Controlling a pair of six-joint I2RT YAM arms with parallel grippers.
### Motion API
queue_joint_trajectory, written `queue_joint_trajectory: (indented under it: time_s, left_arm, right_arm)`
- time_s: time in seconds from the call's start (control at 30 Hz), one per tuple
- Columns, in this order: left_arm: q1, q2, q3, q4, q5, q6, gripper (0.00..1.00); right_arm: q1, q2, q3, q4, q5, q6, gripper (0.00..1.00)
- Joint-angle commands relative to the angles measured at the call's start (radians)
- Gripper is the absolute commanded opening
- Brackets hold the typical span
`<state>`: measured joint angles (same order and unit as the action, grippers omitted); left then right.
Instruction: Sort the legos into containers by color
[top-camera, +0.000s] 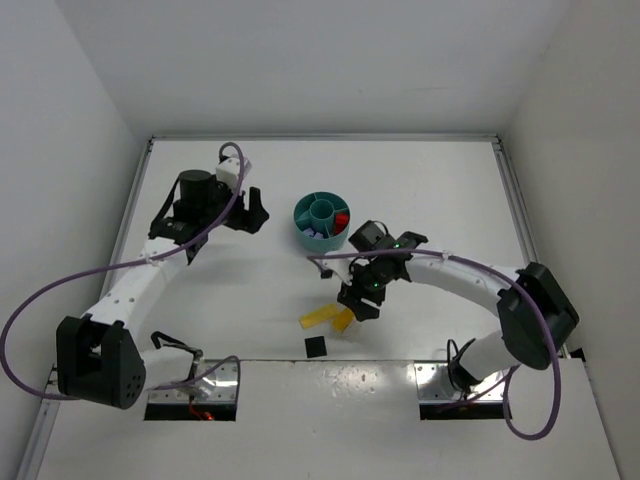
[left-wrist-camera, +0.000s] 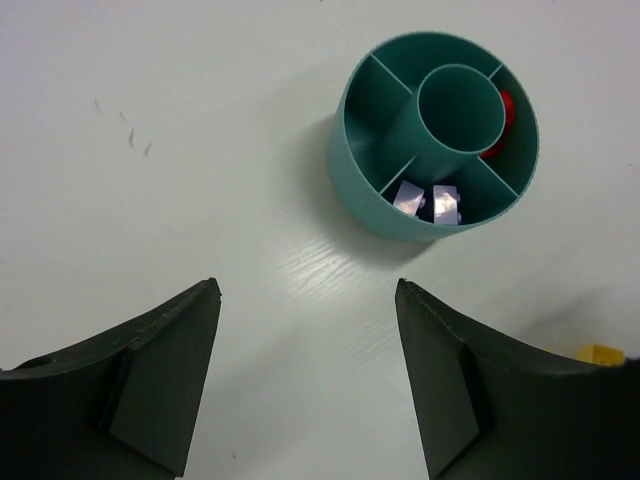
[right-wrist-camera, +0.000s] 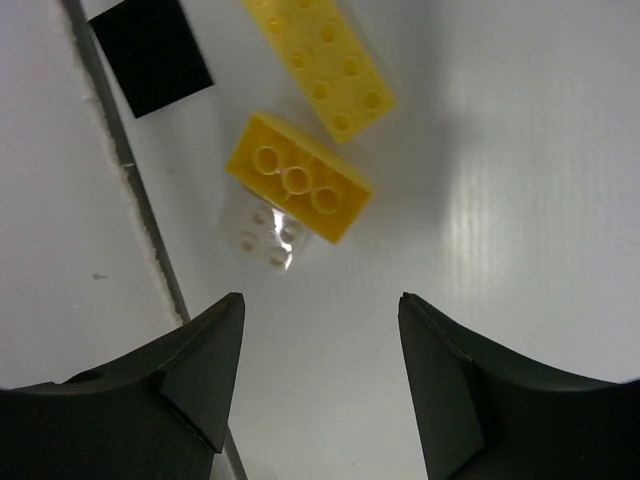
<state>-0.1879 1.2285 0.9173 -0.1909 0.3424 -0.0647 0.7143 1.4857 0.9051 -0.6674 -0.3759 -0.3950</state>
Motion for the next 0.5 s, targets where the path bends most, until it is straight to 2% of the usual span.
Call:
queue_joint_trajectory:
  time_s: [0.0,0.23,0.47]
  left_arm:
    - [0.036,-0.050,0.005,0.018,0.009,0.005,0.76]
    - [0.056,-0.050,0.005,0.018,0.009,-0.004,0.76]
    - [0.056,-0.050,0.005,0.027,0.018,-0.004,0.76]
  right_arm:
    - [0.092,-0.016,-0.021,-0.027,0.068,0.024,0.64]
    - [0.198,0.048,0.020,-0.043,0.155,0.208,0.64]
    - [0.221,0.179,0.089,-0.146,0.084,0.277,0.62]
